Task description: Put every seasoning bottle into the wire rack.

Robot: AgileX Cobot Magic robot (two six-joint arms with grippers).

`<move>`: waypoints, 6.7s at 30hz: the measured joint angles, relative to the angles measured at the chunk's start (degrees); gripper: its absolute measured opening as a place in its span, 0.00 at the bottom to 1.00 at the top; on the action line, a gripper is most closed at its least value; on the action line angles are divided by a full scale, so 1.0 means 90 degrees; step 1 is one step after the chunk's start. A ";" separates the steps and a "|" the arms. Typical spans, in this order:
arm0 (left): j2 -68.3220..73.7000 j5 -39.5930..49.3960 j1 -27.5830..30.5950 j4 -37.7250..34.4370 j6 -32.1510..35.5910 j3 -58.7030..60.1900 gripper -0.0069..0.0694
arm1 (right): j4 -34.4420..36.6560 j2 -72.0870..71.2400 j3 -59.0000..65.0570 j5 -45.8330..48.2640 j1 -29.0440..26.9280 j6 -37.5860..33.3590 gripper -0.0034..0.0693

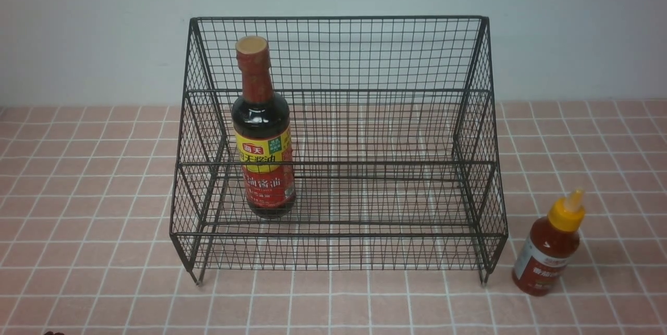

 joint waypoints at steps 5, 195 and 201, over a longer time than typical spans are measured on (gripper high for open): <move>0.0000 0.0000 0.0000 0.0000 0.0000 0.0000 0.08 | -0.0426 0.1567 -0.0579 -0.0520 0.0000 0.0019 0.07; 0.0000 0.0019 0.0002 0.0005 0.0000 -0.0006 0.08 | 0.0076 0.0205 -0.2432 0.4043 0.0704 -0.1790 0.03; 0.0000 0.0019 0.0002 0.0005 0.0000 -0.0006 0.08 | 0.0076 -0.0089 -0.0718 0.3180 -0.0450 -0.1822 0.03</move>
